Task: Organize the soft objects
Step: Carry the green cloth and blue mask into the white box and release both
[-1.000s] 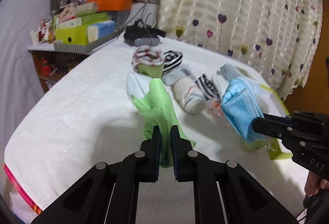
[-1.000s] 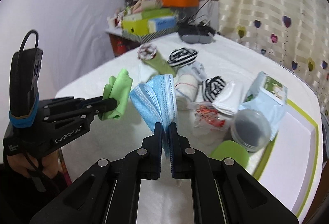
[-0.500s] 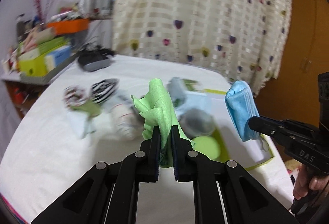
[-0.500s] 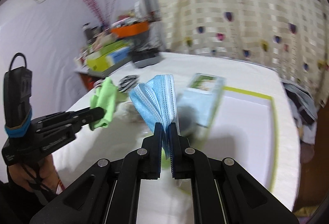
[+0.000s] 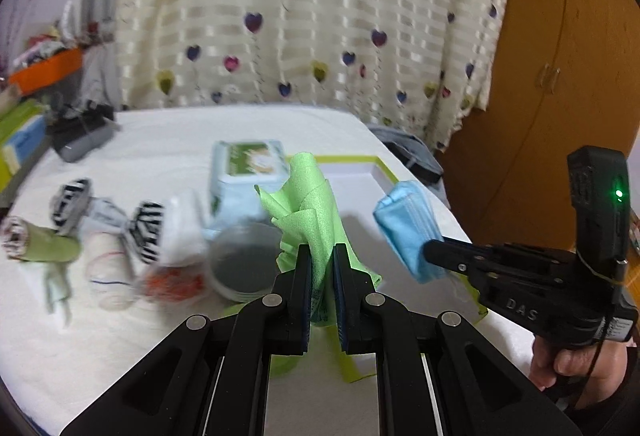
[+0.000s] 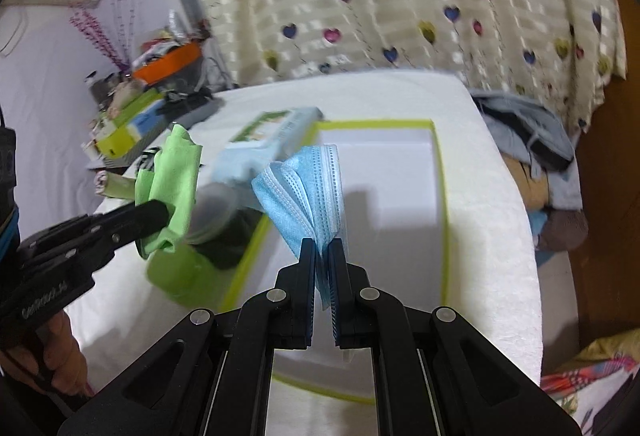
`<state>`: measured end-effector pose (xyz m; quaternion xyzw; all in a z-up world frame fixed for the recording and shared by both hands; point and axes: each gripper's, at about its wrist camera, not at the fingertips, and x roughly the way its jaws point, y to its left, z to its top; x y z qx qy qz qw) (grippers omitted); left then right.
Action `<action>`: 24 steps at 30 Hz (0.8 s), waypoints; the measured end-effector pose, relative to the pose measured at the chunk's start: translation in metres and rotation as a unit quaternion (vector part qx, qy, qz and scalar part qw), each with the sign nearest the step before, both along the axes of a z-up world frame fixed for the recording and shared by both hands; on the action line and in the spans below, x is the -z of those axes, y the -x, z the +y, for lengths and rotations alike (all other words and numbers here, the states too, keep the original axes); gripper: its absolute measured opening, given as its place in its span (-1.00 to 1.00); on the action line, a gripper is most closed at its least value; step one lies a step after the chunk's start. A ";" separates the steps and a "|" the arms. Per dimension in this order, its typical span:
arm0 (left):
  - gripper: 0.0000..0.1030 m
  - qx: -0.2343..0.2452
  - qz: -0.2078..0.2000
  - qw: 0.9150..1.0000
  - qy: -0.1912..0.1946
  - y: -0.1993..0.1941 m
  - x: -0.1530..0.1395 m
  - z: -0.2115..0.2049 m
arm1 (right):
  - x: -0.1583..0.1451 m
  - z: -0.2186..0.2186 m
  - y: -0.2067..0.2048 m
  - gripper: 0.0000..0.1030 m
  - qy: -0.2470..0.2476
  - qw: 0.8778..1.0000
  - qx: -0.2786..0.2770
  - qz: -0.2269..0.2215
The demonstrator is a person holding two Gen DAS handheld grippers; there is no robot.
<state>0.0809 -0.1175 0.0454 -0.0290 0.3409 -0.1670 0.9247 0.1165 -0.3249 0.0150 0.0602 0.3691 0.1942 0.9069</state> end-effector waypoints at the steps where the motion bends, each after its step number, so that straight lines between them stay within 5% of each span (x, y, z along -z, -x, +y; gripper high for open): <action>1: -0.81 0.001 0.003 1.000 -0.001 -0.003 0.003 -0.003 | 0.003 -0.004 -0.004 -0.87 0.000 1.000 0.006 0.006; 11: -0.81 0.038 0.040 0.998 -0.014 -0.032 0.026 -0.036 | 0.018 -0.015 -0.029 -0.87 0.006 0.999 0.026 0.023; 13: -0.81 0.047 0.049 0.997 -0.022 -0.034 0.031 -0.045 | 0.023 -0.020 -0.029 -0.66 0.000 0.999 0.029 0.028; 17: -0.80 0.063 0.064 0.995 -0.031 -0.041 0.041 -0.058 | 0.027 -0.024 -0.029 -0.58 0.009 0.999 0.035 0.038; 19: -0.80 0.059 0.064 0.996 -0.033 -0.043 0.043 -0.060 | 0.024 -0.025 -0.027 -0.31 0.015 0.999 0.037 0.029; 21: -0.72 0.060 0.064 0.996 -0.032 -0.041 0.045 -0.062 | 0.021 -0.028 -0.023 -0.04 0.017 0.999 0.041 0.017; 24: -0.48 0.066 0.061 0.996 -0.027 -0.036 0.045 -0.062 | 0.017 -0.032 -0.016 -0.04 0.012 0.999 0.041 0.008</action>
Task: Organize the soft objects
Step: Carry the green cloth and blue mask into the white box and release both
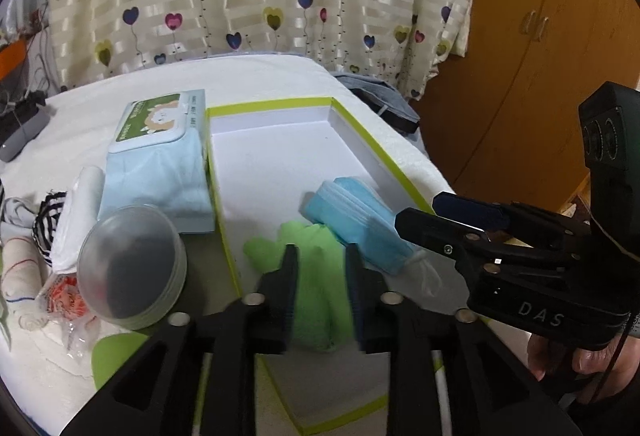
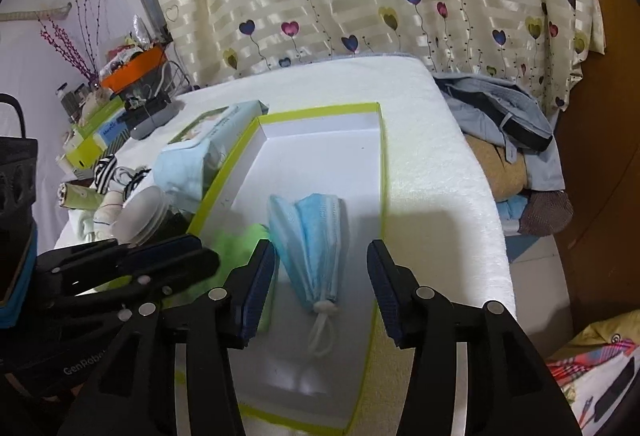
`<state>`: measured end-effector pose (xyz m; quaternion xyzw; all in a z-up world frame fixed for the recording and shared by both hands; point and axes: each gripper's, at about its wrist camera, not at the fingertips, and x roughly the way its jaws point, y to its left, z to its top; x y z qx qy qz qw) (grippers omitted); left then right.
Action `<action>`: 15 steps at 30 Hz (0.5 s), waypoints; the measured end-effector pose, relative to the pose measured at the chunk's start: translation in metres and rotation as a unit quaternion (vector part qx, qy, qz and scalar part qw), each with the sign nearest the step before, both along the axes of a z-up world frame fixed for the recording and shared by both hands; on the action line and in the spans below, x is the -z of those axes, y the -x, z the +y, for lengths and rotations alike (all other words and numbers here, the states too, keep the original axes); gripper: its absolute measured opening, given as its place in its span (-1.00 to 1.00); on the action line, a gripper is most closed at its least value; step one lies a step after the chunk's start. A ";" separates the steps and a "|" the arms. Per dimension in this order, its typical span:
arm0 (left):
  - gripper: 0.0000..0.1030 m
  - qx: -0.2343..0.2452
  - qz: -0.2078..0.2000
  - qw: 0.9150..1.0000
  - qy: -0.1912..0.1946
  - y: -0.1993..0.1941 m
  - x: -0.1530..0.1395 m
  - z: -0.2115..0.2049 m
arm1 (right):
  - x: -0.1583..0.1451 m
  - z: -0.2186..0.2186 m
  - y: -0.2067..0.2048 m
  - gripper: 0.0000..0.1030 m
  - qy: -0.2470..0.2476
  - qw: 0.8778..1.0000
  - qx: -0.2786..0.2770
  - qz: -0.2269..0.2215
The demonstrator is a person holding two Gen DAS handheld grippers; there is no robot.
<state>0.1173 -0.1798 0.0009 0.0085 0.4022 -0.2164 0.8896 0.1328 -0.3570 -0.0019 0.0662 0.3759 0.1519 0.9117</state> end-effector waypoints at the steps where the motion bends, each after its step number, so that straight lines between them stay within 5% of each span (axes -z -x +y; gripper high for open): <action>1: -0.47 0.001 -0.005 1.000 -0.001 0.002 -0.002 0.000 | -0.001 -0.001 0.003 -0.04 0.003 1.000 0.003 -0.003; 15: -0.45 0.002 -0.046 0.998 0.032 0.041 -0.034 0.013 | -0.031 0.003 0.044 -0.04 0.025 0.999 0.023 -0.037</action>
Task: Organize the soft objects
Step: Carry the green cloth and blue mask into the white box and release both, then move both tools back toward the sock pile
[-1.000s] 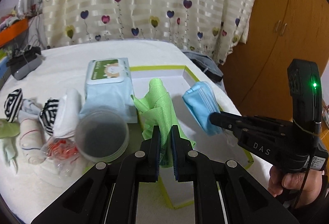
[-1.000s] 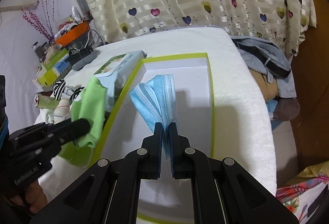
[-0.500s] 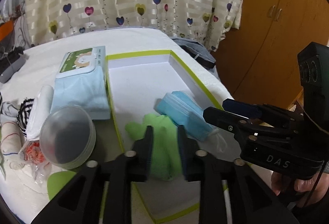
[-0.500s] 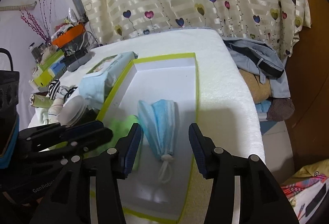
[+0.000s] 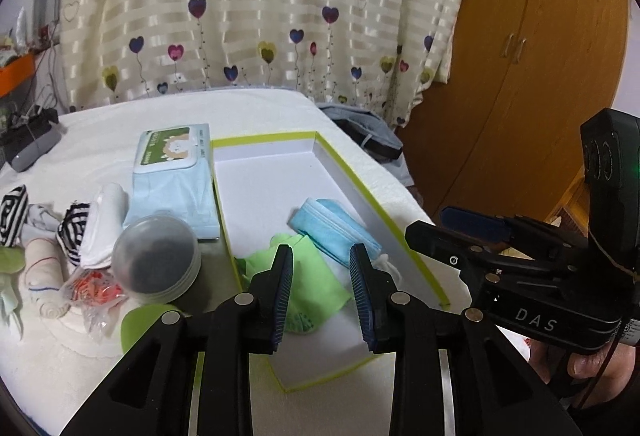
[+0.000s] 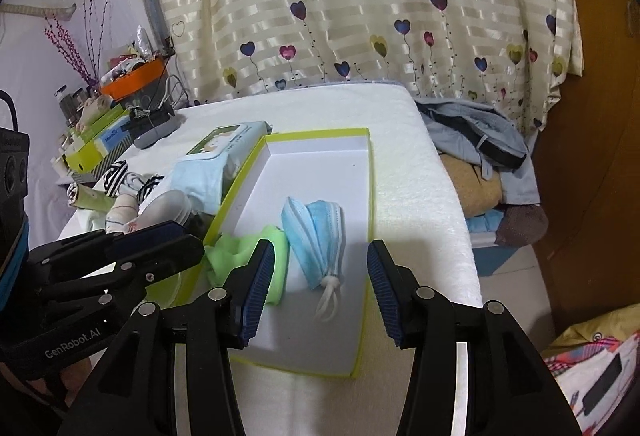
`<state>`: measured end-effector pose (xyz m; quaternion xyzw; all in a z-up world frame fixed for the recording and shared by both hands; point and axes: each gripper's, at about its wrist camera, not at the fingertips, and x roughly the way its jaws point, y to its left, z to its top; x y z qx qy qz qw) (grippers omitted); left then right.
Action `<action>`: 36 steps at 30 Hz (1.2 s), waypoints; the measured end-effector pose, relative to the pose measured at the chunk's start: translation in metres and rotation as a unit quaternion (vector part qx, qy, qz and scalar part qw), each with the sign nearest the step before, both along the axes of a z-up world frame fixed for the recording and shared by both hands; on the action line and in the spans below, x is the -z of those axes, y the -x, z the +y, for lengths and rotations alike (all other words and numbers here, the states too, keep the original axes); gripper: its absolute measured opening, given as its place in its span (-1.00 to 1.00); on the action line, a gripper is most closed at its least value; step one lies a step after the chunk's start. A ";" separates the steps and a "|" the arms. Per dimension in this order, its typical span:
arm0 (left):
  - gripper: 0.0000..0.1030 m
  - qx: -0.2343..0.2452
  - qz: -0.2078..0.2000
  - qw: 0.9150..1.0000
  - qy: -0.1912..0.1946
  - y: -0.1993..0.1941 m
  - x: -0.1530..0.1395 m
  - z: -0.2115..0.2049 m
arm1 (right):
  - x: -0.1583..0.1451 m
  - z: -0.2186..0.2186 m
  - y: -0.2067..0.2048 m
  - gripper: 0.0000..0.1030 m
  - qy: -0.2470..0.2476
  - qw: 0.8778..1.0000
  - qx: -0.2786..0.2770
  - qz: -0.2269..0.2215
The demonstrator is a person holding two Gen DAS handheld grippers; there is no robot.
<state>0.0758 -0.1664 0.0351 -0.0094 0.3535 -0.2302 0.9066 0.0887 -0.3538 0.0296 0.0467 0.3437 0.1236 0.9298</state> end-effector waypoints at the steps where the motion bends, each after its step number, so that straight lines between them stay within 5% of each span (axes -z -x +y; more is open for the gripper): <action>1: -0.45 -0.001 -0.002 1.000 0.003 0.003 -0.001 0.003 | -0.001 0.002 0.003 -0.04 0.003 1.000 0.000 0.000; 36: -0.45 -0.159 -0.047 0.986 -0.013 0.074 -0.021 0.121 | -0.036 0.113 0.072 -0.04 0.050 0.991 -0.109 -0.062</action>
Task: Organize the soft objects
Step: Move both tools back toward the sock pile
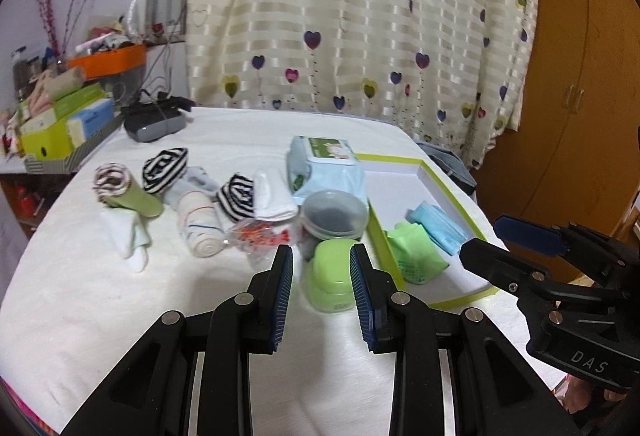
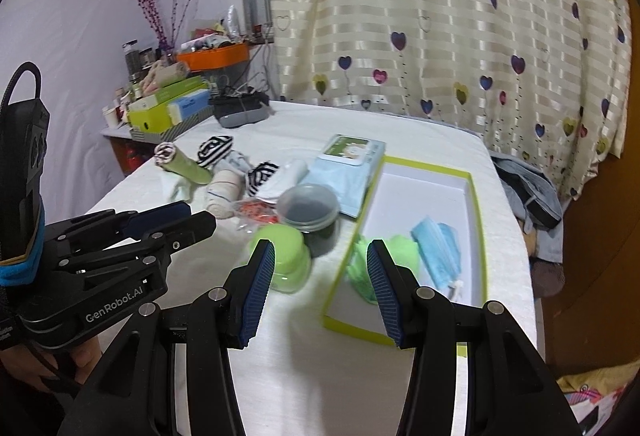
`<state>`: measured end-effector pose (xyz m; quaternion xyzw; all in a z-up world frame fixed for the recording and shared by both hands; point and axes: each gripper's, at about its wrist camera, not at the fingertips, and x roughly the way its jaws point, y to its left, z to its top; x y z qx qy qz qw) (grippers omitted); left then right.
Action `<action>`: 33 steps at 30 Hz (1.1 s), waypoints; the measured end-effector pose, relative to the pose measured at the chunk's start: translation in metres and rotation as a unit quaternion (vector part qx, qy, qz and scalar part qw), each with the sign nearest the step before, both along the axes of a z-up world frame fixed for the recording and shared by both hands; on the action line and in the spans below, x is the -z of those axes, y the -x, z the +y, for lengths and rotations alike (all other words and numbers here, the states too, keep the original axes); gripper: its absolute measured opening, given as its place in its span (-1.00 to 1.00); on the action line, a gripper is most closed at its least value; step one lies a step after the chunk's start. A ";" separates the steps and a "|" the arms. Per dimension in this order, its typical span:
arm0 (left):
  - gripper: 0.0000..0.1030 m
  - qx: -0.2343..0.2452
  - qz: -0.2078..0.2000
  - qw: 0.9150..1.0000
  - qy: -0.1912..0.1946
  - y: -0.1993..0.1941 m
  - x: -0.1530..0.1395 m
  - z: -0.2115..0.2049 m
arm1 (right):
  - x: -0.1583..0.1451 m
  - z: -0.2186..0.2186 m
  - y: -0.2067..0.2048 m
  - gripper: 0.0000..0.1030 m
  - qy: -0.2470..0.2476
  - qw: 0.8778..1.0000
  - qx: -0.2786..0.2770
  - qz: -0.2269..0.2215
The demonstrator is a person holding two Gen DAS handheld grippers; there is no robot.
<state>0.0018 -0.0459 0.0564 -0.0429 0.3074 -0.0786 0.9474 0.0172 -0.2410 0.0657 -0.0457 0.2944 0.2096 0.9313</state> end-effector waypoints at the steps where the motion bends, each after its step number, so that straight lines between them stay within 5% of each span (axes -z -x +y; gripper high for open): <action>1: -0.45 -0.003 -0.001 1.000 0.000 0.001 0.000 0.002 | 0.000 0.002 0.001 -0.04 0.000 1.000 -0.003 0.000; 33: -0.43 -0.081 0.020 0.996 0.040 -0.010 0.026 0.085 | 0.014 0.070 -0.021 -0.04 0.014 0.997 -0.074 0.020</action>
